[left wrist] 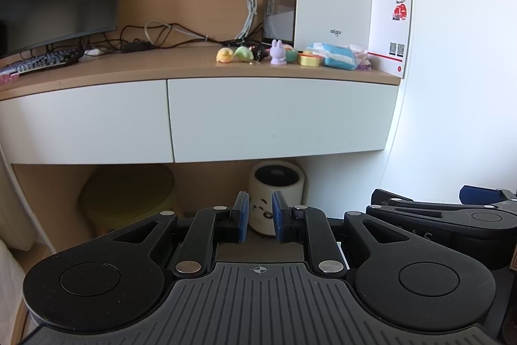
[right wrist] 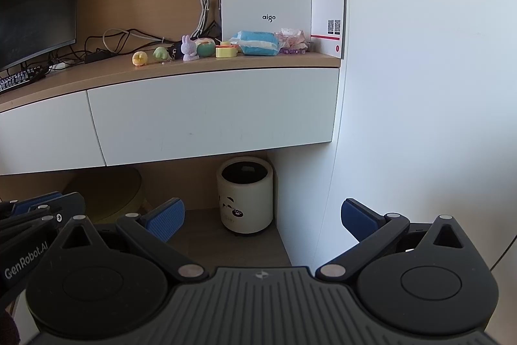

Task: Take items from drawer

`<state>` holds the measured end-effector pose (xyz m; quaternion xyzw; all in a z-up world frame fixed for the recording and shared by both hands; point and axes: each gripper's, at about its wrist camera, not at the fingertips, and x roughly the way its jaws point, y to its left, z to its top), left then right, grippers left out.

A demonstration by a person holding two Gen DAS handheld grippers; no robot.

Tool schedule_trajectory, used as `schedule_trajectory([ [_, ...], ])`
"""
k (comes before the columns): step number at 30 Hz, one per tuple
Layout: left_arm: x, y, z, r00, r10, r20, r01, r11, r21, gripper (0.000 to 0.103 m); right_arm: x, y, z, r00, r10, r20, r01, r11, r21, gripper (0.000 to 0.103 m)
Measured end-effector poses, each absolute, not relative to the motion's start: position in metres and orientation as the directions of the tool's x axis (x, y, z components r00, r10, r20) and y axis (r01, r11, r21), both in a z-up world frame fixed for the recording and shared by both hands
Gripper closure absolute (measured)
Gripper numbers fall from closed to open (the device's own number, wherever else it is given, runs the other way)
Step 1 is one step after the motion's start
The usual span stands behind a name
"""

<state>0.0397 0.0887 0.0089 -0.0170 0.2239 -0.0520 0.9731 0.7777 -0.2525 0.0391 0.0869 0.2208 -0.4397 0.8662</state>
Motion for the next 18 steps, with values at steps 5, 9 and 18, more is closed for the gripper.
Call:
schedule_trajectory([
  [5, 0.0393, 0.0889, 0.0079, 0.893, -0.110, -0.437, 0.095, 0.994, -0.057, 0.085, 0.7774, -0.2512, 0.0367, 0.513, -0.722, -0.464, 0.801, 0.598, -0.044, 0.000],
  [9, 0.0393, 0.0895, 0.0074, 0.892, -0.112, -0.437, 0.097, 0.994, -0.058, 0.085, 0.7770, -0.2508, 0.0362, 0.513, -0.721, -0.466, 0.801, 0.597, -0.043, 0.000],
  [18, 0.0397, 0.0892, 0.0066, 0.891, -0.113, -0.440, 0.096, 0.994, -0.060, 0.085, 0.7775, -0.2504, 0.0349, 0.512, -0.717, -0.472, 0.800, 0.599, -0.042, 0.000],
])
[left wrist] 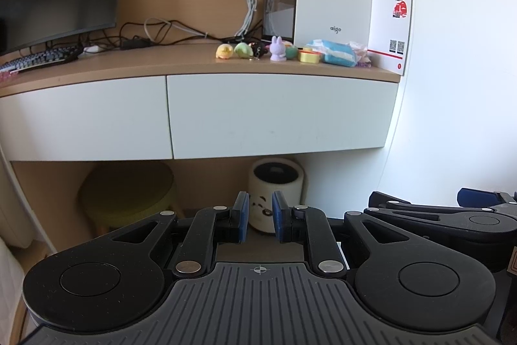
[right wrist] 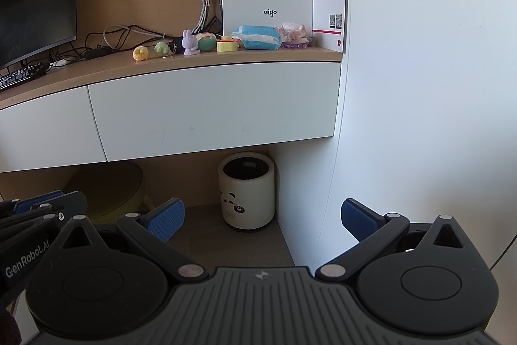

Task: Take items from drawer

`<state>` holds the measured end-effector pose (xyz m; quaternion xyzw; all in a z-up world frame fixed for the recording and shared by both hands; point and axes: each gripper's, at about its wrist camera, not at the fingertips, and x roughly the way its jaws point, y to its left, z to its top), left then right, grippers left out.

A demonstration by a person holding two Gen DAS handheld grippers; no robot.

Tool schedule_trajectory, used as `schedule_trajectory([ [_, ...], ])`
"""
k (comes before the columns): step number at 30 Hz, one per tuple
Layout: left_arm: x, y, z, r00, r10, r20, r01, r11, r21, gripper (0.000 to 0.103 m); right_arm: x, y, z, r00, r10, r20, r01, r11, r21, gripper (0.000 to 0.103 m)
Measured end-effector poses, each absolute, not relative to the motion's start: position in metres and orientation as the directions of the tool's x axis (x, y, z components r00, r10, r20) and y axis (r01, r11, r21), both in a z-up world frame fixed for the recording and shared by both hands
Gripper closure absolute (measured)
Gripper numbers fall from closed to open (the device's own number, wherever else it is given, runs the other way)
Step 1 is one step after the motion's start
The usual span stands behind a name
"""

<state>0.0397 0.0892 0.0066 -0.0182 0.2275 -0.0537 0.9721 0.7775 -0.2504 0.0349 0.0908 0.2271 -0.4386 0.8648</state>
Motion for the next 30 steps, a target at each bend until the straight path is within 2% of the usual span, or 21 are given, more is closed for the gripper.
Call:
schedule_trajectory([
  [30, 0.0390, 0.0893, 0.0077, 0.889, -0.115, -0.443, 0.097, 0.993, -0.062, 0.085, 0.7779, -0.2490, 0.0330, 0.513, -0.712, -0.480, 0.798, 0.601, -0.039, 0.000],
])
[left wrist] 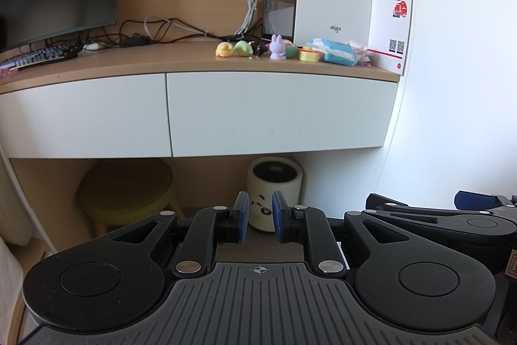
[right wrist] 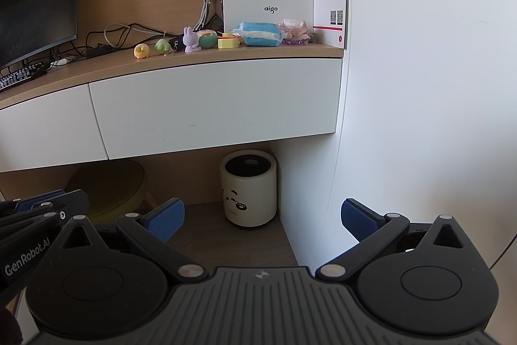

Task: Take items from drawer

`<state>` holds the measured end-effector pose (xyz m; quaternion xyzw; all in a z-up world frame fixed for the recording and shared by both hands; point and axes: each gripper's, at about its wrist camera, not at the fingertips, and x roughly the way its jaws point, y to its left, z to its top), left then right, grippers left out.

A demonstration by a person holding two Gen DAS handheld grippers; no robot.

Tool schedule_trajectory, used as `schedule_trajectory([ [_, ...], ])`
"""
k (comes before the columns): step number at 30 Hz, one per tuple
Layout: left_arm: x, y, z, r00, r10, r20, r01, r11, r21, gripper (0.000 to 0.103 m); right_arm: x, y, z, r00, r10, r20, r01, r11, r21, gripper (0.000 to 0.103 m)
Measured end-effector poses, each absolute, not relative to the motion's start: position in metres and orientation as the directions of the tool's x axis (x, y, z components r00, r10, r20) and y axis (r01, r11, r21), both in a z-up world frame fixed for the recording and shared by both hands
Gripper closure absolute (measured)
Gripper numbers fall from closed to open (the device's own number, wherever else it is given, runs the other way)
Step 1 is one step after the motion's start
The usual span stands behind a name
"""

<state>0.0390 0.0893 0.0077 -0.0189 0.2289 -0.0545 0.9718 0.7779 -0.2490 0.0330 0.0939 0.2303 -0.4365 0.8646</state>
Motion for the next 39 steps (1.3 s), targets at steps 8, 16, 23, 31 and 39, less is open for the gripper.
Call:
schedule_trajectory([
  [8, 0.0387, 0.0883, 0.0069, 0.889, -0.115, -0.444, 0.097, 0.993, -0.063, 0.085, 0.7774, -0.2479, 0.0331, 0.512, -0.711, -0.481, 0.798, 0.601, -0.038, 0.000],
  [16, 0.0401, 0.0883, 0.0066, 0.889, -0.115, -0.444, 0.097, 0.993, -0.064, 0.085, 0.7772, -0.2485, 0.0332, 0.513, -0.711, -0.481, 0.798, 0.601, -0.038, 0.000],
  [23, 0.0389, 0.0887, 0.0059, 0.888, -0.112, -0.446, 0.091, 0.994, -0.067, 0.085, 0.7789, -0.2487, 0.0321, 0.510, -0.711, -0.484, 0.800, 0.598, -0.036, 0.000],
  [31, 0.0395, 0.0899, 0.0065, 0.887, -0.116, -0.448, 0.093, 0.993, -0.072, 0.085, 0.7785, -0.2479, 0.0318, 0.508, -0.712, -0.486, 0.802, 0.596, -0.035, 0.000],
  [39, 0.0397, 0.0917, 0.0076, 0.887, -0.114, -0.448, 0.090, 0.993, -0.076, 0.085, 0.7792, -0.2465, 0.0315, 0.507, -0.710, -0.488, 0.802, 0.596, -0.034, 0.000],
])
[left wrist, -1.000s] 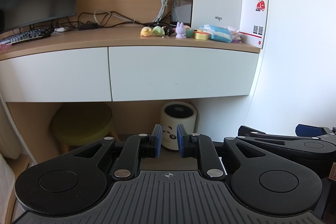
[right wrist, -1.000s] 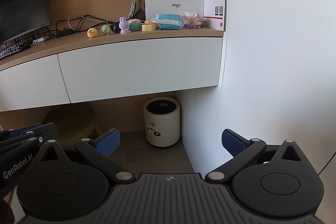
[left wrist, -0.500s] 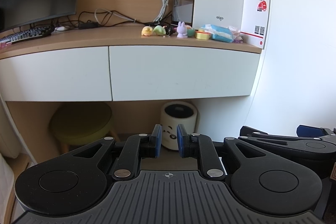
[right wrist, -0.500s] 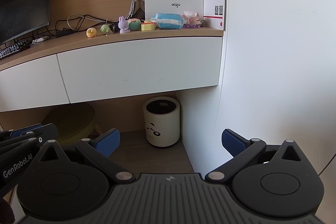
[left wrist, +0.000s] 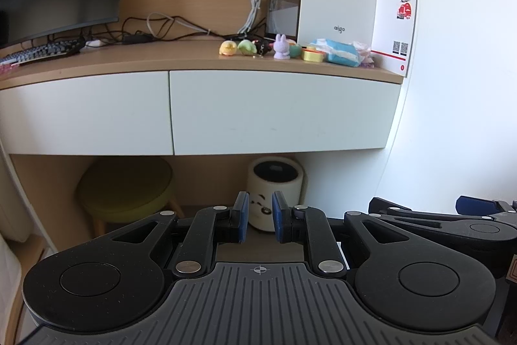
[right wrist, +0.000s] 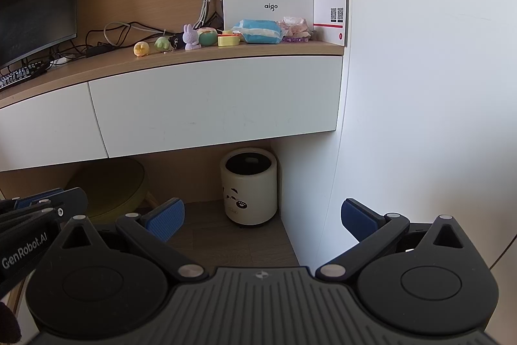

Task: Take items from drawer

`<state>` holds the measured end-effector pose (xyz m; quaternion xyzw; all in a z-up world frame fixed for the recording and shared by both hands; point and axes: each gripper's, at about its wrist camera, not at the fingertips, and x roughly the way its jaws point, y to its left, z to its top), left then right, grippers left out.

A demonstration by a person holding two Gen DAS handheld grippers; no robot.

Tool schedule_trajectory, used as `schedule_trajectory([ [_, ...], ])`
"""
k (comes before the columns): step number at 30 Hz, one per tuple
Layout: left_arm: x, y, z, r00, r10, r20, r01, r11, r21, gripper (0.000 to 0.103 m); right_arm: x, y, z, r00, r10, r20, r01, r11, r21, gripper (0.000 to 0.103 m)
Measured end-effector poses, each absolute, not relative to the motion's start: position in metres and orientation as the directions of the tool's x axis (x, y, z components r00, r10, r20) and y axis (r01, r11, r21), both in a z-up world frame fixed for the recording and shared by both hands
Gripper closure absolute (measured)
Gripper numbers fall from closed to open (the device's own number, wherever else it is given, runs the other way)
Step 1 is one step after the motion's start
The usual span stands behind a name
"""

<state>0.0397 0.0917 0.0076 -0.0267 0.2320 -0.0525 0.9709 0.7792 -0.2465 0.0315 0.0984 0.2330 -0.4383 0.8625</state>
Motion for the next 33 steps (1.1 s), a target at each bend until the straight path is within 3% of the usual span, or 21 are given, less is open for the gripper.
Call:
schedule_trajectory([
  [33, 0.0446, 0.0929, 0.0046, 0.880, -0.141, -0.454, 0.110, 0.989, -0.094, 0.086, 0.7778, -0.2474, 0.0286, 0.505, -0.705, -0.497, 0.804, 0.594, -0.026, 0.000],
])
